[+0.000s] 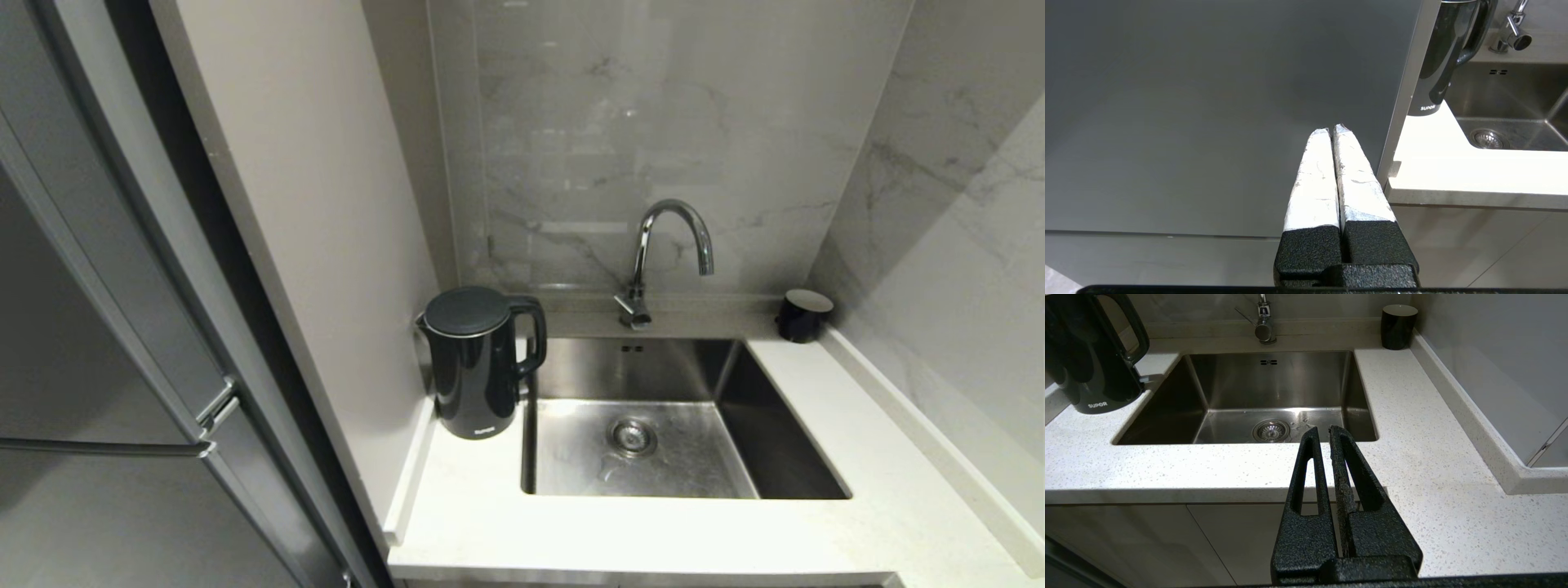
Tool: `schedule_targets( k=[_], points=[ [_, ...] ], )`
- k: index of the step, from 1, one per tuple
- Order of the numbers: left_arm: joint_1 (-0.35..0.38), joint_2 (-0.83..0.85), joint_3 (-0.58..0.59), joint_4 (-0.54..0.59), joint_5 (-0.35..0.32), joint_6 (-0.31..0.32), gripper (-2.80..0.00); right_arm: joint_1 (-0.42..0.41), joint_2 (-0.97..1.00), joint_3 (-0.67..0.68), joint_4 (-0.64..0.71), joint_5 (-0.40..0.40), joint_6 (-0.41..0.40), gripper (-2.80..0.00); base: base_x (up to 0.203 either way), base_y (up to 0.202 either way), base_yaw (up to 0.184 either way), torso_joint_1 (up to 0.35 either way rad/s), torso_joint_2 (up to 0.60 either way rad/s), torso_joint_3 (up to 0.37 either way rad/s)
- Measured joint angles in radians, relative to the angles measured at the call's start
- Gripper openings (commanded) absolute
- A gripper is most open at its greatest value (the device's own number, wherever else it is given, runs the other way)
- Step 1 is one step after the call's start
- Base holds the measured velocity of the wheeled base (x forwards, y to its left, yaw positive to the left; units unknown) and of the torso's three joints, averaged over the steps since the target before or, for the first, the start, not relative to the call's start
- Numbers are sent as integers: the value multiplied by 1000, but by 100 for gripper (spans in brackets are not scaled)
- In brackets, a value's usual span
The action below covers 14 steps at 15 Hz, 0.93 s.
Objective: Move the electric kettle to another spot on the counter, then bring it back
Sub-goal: Grab the kettle
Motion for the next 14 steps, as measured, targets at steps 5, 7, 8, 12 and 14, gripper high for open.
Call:
schedule_targets(
  k=[5,7,8,12,14],
  points=[
    [0,0,0,1,0,2,-280,0,0,0,0,0,1,-280,2,3,-47,0,3,2],
    [0,0,0,1,0,2,-280,0,0,0,0,0,2,-280,2,10,-170,4,2,0],
    [0,0,0,1,0,2,-280,0,0,0,0,0,1,-280,1,8,-172,-4,7,10],
    [0,0,0,1,0,2,-280,0,0,0,0,0,2,-280,0,5,-174,-1,10,2],
    [0,0,0,1,0,2,-280,0,0,0,0,0,2,-280,0,7,-177,0,11,6]
  ],
)
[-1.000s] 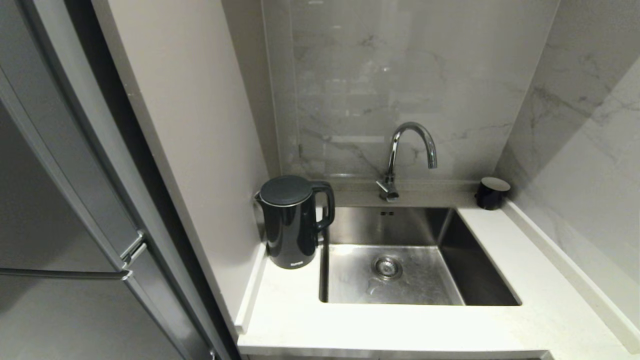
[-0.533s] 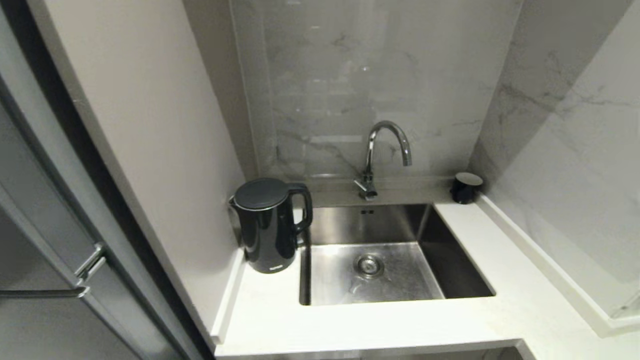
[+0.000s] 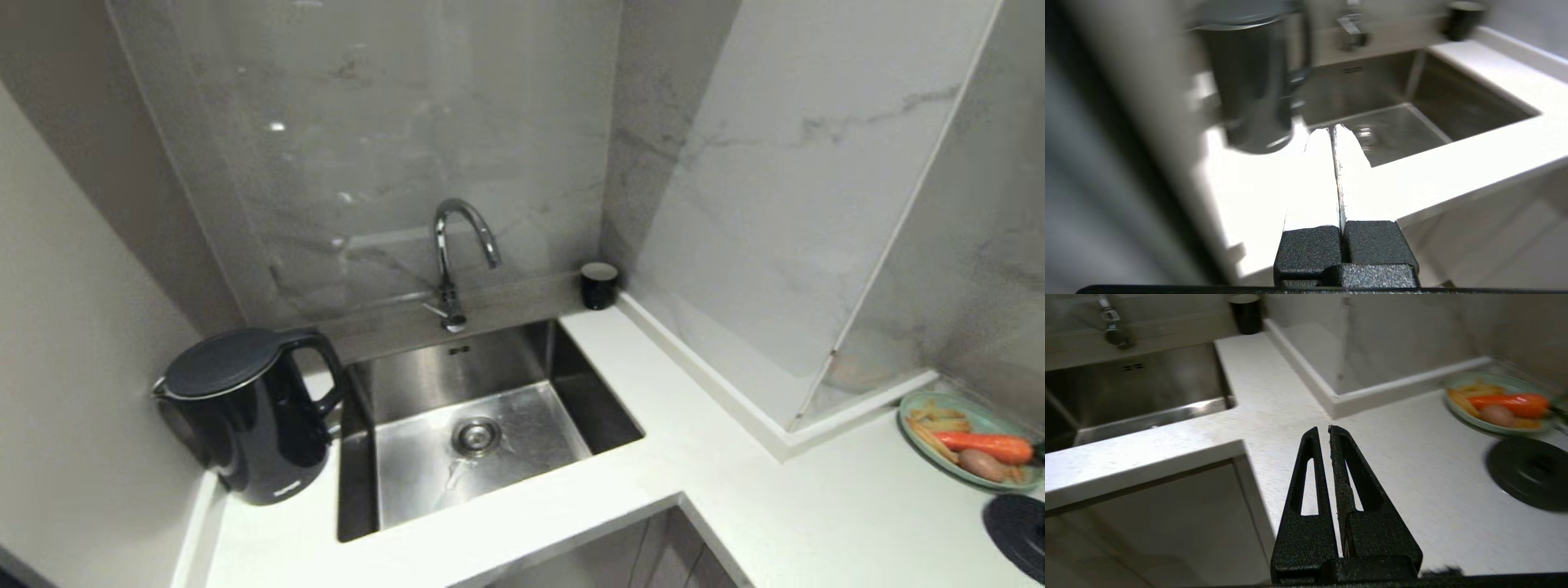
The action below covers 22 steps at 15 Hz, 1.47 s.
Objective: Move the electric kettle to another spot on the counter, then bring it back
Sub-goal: Grab the kettle
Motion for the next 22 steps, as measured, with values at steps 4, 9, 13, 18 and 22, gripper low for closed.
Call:
schedule_targets(
  k=[4,9,13,18,22],
  points=[
    [0,0,0,0,0,0,-280,0,0,0,0,0,0,-280,1,5,-155,1,10,6],
    [0,0,0,-2,0,-7,-280,-1,0,0,0,0,-1,-280,0,1,-15,0,1,2],
    [2,0,-2,6,2,-5,-280,0,0,0,0,1,-1,-280,0,0,0,0,0,0],
    [4,45,-218,102,8,-3,-280,0,0,0,0,1,-1,-280,0,0,0,0,0,0],
    [6,287,-421,152,-9,-37,-280,0,0,0,0,0,-1,-280,0,0,0,0,0,0]
  ],
)
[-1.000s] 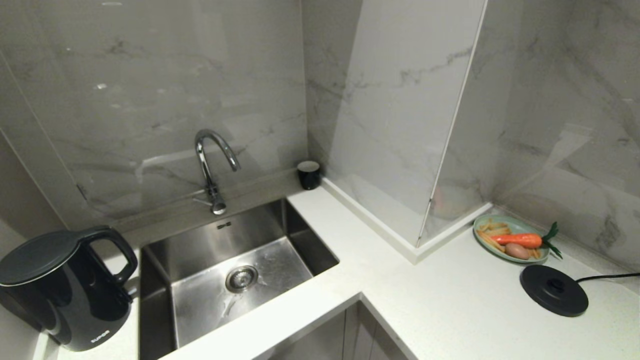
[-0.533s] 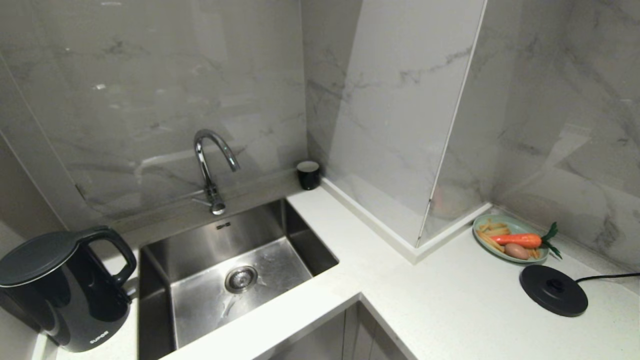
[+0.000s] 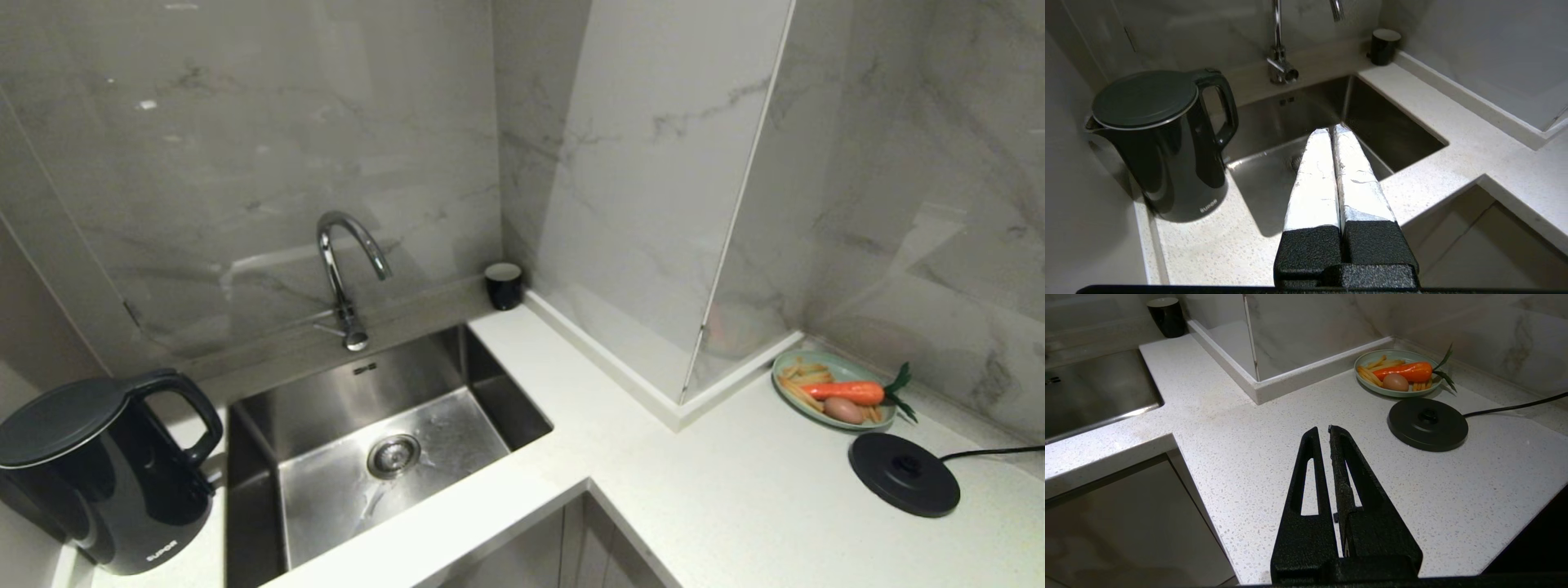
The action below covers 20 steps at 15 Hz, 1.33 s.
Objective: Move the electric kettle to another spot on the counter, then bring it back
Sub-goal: Grab the kettle
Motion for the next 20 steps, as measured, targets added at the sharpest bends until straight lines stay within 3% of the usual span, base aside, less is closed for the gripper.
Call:
schedule_targets(
  k=[4,7,9,12,14,15,20],
  points=[
    [-1,345,-123,-22,-1,-122,-280,0,0,0,0,0,0,-280,0,0,0,0,0,0],
    [-9,615,-149,-174,40,-206,-280,0,0,0,0,0,0,-280,0,0,0,0,0,0],
    [-46,782,-134,-327,132,-249,-280,0,0,0,0,0,0,-280,0,0,0,0,0,0],
    [-128,1000,-63,-576,334,-272,-280,0,0,0,0,0,0,-280,0,0,0,0,0,0],
    [-149,1113,-16,-694,408,-281,-280,0,0,0,0,0,0,-280,0,0,0,0,0,0],
    [-151,1167,2,-730,427,-293,0,0,0,0,0,0,0,-280,0,0,0,0,0,0],
    [-109,1397,29,-929,447,-302,0,0,0,0,0,0,0,-280,0,0,0,0,0,0]
  ],
)
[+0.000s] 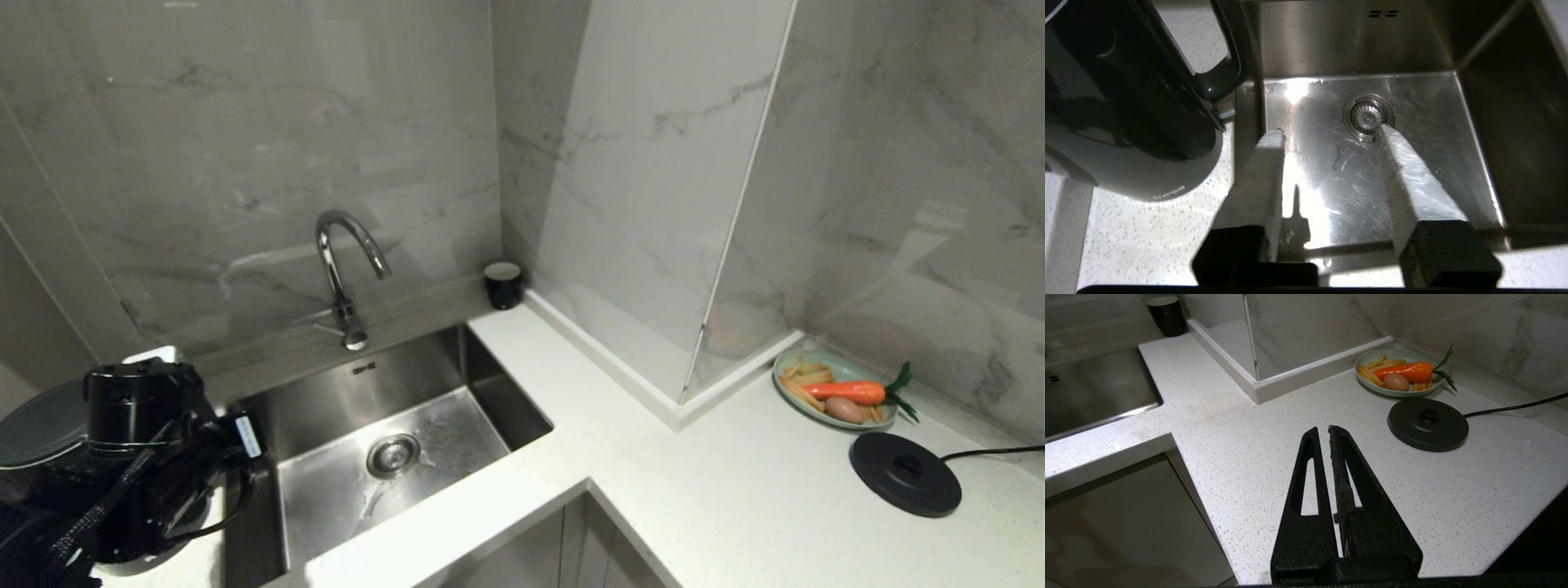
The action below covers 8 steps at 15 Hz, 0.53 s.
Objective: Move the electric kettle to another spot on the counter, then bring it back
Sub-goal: Grab the kettle
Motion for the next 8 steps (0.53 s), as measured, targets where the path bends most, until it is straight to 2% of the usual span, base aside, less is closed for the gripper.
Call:
schedule_targets(
  k=[2,5,8],
  points=[
    [46,69,-4,-66,-2,16,0,0,0,0,0,0,0,-280,0,0,0,0,0,0],
    [96,142,-46,-73,-10,23,0,0,0,0,0,0,0,-280,0,0,0,0,0,0],
    [116,208,-99,-89,-11,26,0,0,0,0,0,0,0,-280,0,0,0,0,0,0]
  ],
)
